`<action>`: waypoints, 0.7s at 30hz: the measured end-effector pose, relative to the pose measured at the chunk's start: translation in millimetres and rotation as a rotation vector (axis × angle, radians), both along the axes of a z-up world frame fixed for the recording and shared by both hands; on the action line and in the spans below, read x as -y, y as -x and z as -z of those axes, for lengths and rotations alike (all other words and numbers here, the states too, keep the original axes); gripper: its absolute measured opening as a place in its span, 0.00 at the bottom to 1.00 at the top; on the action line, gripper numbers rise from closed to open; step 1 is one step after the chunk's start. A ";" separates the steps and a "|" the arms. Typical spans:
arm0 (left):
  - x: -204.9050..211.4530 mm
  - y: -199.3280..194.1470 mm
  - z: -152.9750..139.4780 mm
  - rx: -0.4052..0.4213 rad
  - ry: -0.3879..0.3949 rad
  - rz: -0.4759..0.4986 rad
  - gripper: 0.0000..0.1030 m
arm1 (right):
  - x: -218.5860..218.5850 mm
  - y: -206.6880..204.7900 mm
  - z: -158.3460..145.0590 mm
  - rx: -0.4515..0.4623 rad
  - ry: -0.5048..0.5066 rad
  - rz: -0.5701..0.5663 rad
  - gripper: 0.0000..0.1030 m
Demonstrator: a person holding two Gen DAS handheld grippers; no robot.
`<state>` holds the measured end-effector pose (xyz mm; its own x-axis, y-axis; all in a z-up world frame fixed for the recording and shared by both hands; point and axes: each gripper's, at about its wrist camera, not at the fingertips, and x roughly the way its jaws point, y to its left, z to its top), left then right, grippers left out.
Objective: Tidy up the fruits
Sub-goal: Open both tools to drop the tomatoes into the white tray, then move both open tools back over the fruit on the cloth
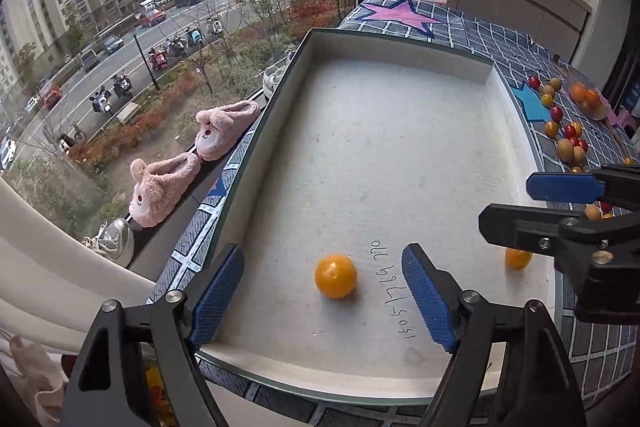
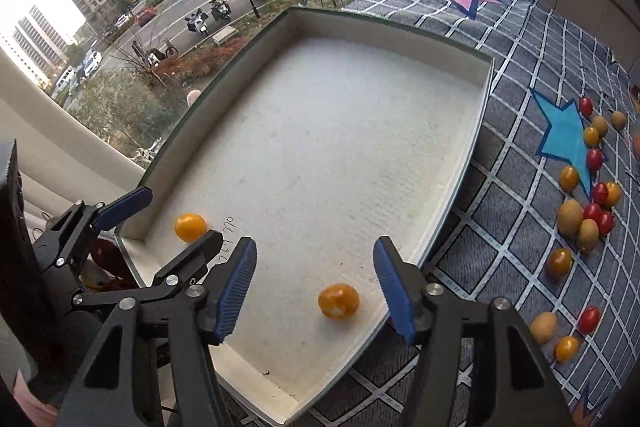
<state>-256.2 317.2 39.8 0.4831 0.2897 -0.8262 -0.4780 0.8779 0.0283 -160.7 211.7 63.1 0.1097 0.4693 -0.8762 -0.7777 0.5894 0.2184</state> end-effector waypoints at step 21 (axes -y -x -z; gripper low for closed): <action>114.1 -48.7 -30.5 0.016 -0.053 0.248 0.80 | 183.7 -52.5 6.5 0.033 0.015 0.311 0.79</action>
<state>-207.5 203.1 70.3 0.5578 0.2033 -0.8047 -0.2494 0.9658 0.0712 -108.2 28.1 56.6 0.2741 0.3964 -0.8762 -0.5662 0.8030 0.1861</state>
